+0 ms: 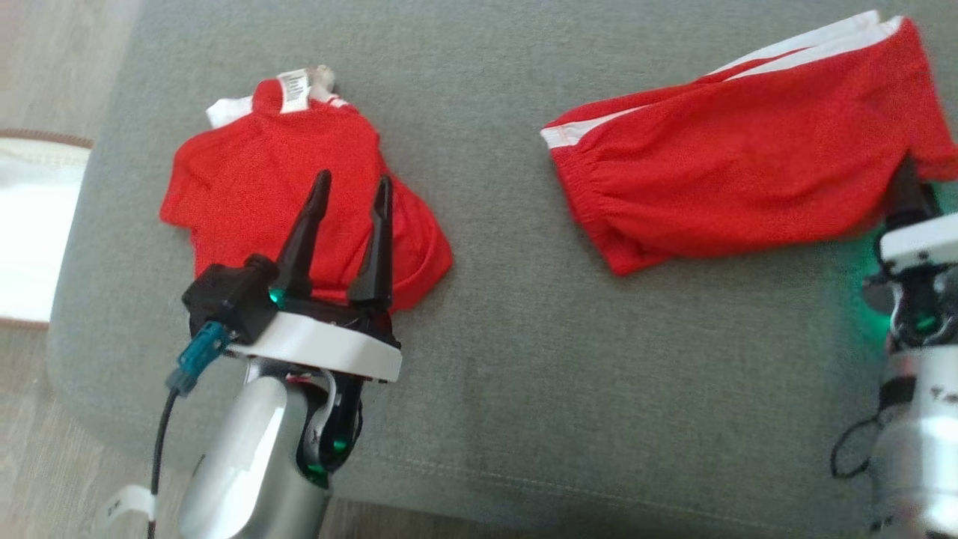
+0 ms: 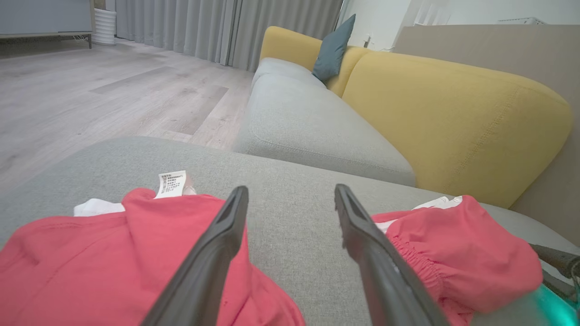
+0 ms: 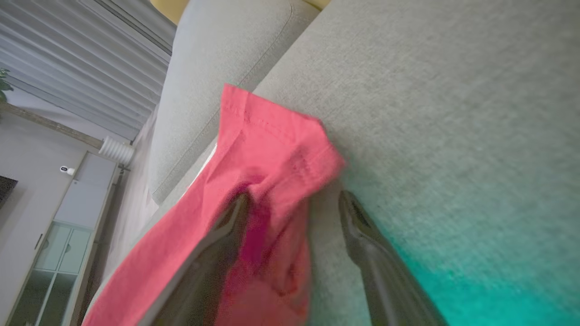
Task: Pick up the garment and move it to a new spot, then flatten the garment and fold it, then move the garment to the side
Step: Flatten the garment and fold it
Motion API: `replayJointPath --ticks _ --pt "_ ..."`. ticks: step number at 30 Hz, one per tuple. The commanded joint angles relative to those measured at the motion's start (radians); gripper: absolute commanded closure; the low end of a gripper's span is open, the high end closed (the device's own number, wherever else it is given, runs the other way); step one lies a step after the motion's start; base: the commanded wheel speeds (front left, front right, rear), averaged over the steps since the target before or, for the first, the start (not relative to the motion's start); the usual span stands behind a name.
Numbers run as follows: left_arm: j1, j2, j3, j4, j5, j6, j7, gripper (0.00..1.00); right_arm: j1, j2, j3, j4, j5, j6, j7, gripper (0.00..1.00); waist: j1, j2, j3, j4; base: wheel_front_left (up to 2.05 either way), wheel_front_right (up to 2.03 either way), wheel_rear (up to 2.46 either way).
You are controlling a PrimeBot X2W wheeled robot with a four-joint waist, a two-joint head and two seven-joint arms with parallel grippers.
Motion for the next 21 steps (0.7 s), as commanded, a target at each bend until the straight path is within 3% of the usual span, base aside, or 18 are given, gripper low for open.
replayJointPath --ticks 1,9,19,20,21 --pt "-0.037 0.011 0.028 -0.038 -0.008 0.002 -0.005 0.0 -0.041 0.007 0.019 -0.004 -0.011 0.004 0.01 0.0 0.0 0.0 0.009 0.015 0.0 0.0 0.0" --pt "-0.047 0.011 0.018 -0.05 -0.024 0.01 -0.005 0.0 -0.194 0.007 -0.105 0.142 -0.14 0.004 0.054 0.0 0.0 0.0 0.045 0.063 0.0 0.0 0.0" --pt "-0.069 0.011 0.01 -0.054 -0.041 0.017 -0.005 0.0 -0.322 0.007 -0.25 0.204 -0.362 0.004 0.064 0.0 0.0 0.0 0.087 0.088 0.0 0.0 0.0" --pt "-0.07 0.011 0.01 -0.053 -0.041 0.018 -0.005 0.0 -0.329 0.007 -0.256 0.208 -0.375 0.004 0.065 0.04 0.0 0.0 0.088 0.087 0.0 0.0 0.0" --pt "-0.072 0.011 0.01 -0.052 -0.042 0.018 -0.005 0.0 -0.337 0.007 -0.261 0.211 -0.385 0.004 0.065 0.51 0.0 0.0 0.089 0.086 0.0 0.0 0.0"
